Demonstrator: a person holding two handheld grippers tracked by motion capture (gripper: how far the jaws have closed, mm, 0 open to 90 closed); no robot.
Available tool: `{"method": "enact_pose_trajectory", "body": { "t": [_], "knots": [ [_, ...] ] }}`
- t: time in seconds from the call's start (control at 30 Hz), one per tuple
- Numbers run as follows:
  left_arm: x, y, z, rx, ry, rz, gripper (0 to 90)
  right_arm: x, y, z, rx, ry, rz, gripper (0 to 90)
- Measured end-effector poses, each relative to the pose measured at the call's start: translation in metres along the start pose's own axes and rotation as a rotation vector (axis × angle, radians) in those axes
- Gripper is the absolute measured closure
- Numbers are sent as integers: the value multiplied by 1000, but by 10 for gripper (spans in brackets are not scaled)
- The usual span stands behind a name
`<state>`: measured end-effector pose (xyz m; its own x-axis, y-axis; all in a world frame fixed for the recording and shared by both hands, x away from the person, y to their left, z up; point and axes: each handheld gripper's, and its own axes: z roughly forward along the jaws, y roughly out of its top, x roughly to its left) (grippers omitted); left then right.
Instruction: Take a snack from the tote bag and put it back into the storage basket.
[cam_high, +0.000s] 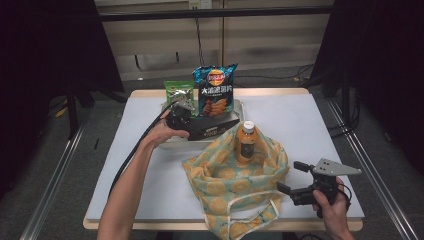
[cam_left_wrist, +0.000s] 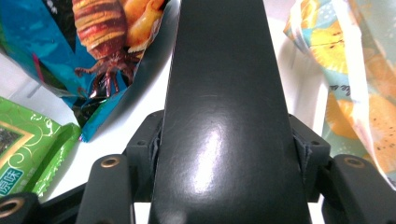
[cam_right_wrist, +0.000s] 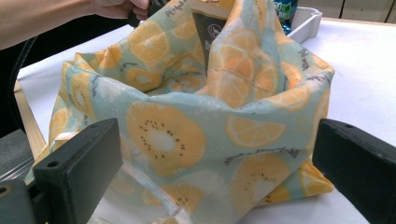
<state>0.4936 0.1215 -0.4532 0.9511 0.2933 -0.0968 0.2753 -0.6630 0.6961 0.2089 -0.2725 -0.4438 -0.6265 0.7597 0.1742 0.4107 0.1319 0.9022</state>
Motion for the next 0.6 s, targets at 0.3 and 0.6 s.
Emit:
{"method": "enact_pose_trajectory", "body": {
  "t": [0.3, 0.6],
  "knots": [
    [-1, -3, 5, 40, 8, -18, 355, -1, 0, 0, 3, -1, 0, 10],
    [-9, -6, -21, -42, 68, -73, 225, 0, 0, 0, 2, 3, 2, 10]
  ]
}}
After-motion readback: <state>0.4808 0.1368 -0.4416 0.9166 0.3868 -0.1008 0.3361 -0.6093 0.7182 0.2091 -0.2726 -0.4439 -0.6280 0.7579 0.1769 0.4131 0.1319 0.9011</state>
